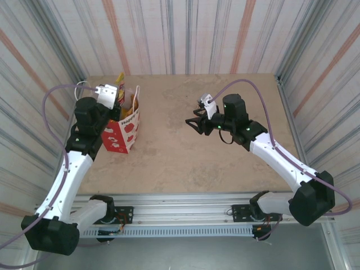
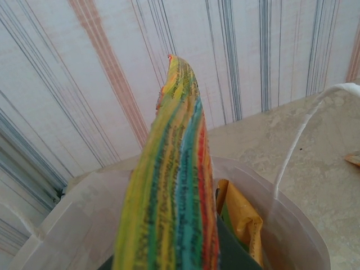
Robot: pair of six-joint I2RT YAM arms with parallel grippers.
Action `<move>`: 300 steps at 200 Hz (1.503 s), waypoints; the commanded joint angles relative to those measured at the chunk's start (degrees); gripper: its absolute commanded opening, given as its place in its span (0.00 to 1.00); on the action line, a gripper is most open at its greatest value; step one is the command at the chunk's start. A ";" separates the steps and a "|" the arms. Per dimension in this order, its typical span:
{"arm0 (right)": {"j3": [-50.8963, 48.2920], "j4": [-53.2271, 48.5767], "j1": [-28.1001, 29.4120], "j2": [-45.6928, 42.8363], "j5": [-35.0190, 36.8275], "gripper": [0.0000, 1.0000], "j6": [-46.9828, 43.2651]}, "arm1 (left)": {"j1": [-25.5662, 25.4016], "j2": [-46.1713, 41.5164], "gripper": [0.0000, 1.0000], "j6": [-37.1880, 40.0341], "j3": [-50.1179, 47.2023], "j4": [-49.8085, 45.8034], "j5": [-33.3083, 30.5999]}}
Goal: Place the snacks into the paper bag
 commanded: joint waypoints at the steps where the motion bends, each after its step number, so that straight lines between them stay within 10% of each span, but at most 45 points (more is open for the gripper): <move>1: 1.22 -0.80 0.51 0.68 -0.21 0.60 -0.83 | 0.56 0.33 0.05 0.63 -0.34 6.96 0.74; 61: 1.28 -1.32 0.53 0.89 0.85 0.61 -1.29 | 0.55 -1.03 0.51 -2.08 1.12 3.11 2.34; 148: 4.99 -6.03 -0.29 3.06 1.16 0.64 4.57 | -0.34 -1.92 0.52 -8.86 12.60 -10.44 11.13; 300: 19.38 -23.30 -16.41 19.44 -3.58 0.53 27.69 | -26.43 29.28 0.55 -4.60 47.91 -35.10 6.88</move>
